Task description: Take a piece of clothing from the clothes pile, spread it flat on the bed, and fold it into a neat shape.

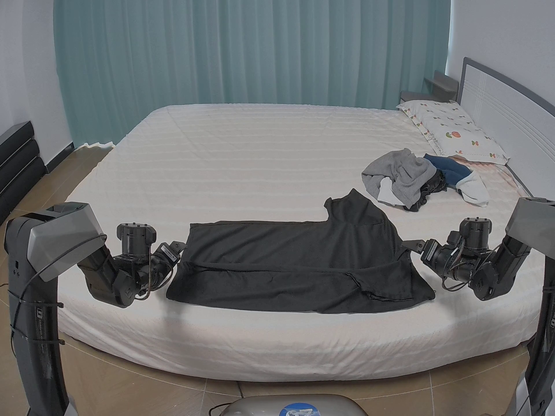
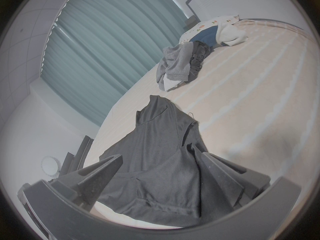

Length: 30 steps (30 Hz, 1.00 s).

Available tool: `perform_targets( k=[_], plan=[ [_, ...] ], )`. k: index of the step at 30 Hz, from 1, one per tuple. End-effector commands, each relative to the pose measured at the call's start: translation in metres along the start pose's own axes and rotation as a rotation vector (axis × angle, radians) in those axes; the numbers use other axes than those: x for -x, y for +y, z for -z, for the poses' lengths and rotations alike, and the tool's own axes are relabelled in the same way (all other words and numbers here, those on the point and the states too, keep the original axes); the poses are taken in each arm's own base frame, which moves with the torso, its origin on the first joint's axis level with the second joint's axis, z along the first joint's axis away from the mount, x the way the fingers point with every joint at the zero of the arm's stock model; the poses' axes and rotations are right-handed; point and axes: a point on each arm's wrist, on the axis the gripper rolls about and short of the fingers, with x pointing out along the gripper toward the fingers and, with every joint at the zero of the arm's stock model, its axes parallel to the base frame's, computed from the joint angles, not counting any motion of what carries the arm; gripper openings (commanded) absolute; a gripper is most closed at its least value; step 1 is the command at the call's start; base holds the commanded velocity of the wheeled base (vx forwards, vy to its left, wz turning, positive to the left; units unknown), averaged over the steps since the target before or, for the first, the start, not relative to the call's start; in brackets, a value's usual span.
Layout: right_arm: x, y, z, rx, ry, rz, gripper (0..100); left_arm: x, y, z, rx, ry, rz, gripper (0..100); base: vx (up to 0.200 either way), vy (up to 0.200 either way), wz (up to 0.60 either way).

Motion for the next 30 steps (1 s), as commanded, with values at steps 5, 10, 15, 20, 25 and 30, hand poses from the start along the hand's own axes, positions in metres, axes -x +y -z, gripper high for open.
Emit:
perform_targets(
  k=[5,10,15,20,25,30],
  plan=[
    [0.048,0.019,0.004,-0.063,0.005,-0.008,100,0.021,-0.012,-0.017,0.137,-0.006,0.065,100,0.12,0.0,0.0],
    [0.057,0.016,0.017,-0.088,0.049,0.017,100,0.023,-0.011,-0.014,0.135,0.015,0.066,100,0.2,0.0,0.0],
    [0.061,0.014,0.023,-0.119,0.069,0.031,100,0.024,-0.012,-0.009,0.129,0.031,0.061,100,0.12,0.0,0.0],
    [0.064,0.015,0.032,-0.124,0.099,0.04,100,0.05,-0.014,0.012,0.044,0.114,0.07,100,0.0,0.0,0.0],
    [0.067,0.019,0.038,-0.118,0.12,0.033,100,0.071,-0.028,0.025,0.014,0.188,0.124,100,0.0,0.0,0.0],
    [0.07,0.023,0.042,-0.111,0.13,0.024,100,0.072,-0.031,0.04,-0.011,0.247,0.1,100,0.0,0.0,0.0]
  ],
)
